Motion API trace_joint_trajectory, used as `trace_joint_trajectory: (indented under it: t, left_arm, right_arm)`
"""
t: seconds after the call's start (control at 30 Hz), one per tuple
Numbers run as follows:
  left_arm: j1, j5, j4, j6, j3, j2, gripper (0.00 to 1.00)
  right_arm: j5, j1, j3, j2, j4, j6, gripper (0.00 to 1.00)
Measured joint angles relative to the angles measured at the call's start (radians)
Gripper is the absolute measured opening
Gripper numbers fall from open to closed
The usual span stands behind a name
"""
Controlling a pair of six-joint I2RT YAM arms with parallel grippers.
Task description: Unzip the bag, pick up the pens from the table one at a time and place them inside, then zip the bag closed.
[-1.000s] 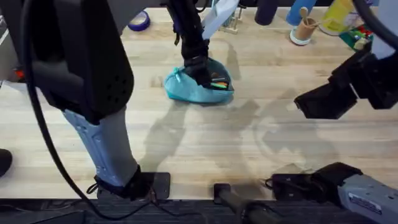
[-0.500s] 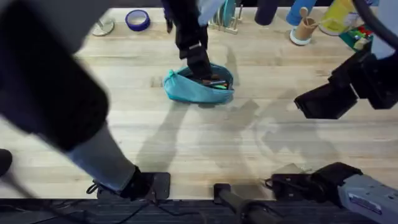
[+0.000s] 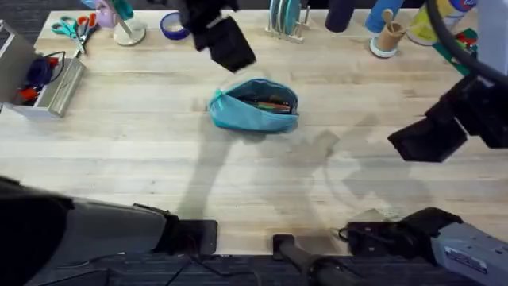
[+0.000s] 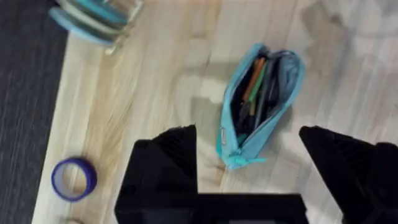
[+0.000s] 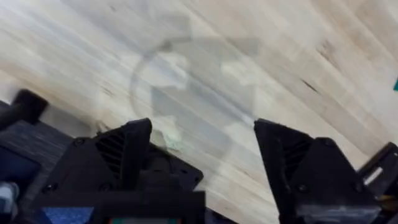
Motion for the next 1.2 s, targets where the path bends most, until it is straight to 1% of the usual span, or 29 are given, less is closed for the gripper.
trace_joint_trajectory:
  t: [0.07, 0.17, 0.33, 0.43, 0.5, 0.63, 0.8, 0.93, 1.03, 1.1, 1.2]
  left_arm:
    - [0.038, 0.018, 0.0, -0.008, 0.0, -0.017, 0.994]
    - [0.11, 0.066, 0.0, -0.016, 0.0, -0.039, 0.994]
    - [0.234, 0.176, -0.016, -0.023, 0.0, -0.047, 0.994]
    - [0.289, 0.232, -0.042, -0.017, 0.0, -0.047, 0.993]
    - [0.314, 0.261, -0.053, -0.006, 0.0, -0.047, 0.994]
    - [0.345, 0.302, -0.053, 0.017, -0.019, -0.052, 0.994]
    - [0.374, 0.324, -0.054, 0.041, -0.107, -0.067, 0.993]
    - [0.419, 0.341, -0.061, 0.058, -0.181, -0.067, 0.993]
    - [0.474, 0.387, -0.099, 0.112, -0.228, -0.067, 0.993]
    - [0.52, 0.426, -0.133, 0.161, -0.254, -0.067, 0.993]
    - [0.605, 0.493, -0.167, 0.244, -0.29, -0.067, 0.993]
  right_arm:
    - [0.011, 0.0, 0.0, 0.0, -0.004, -0.003, 0.998]
    - [0.022, 0.0, 0.0, 0.0, -0.004, -0.004, 0.998]
    - [0.026, 0.0, 0.0, 0.002, 0.005, -0.007, 0.998]
    - [0.026, 0.0, 0.0, 0.01, 0.005, -0.007, 0.998]
    - [0.026, 0.0, 0.0, 0.02, 0.01, -0.009, 0.998]
    - [0.026, 0.0, 0.0, 0.048, 0.052, -0.01, 0.997]
    - [0.026, 0.0, 0.0, 0.095, 0.057, -0.005, 0.998]
    - [0.001, 0.0, 0.0, 0.134, 0.058, 0.035, 0.998]
    - [-0.05, 0.0, 0.0, 0.161, 0.058, 0.052, 0.995]
    - [-0.077, 0.0, 0.0, 0.178, 0.058, 0.059, 0.997]
    - [-0.102, 0.0, 0.0, 0.203, 0.06, 0.063, 0.997]
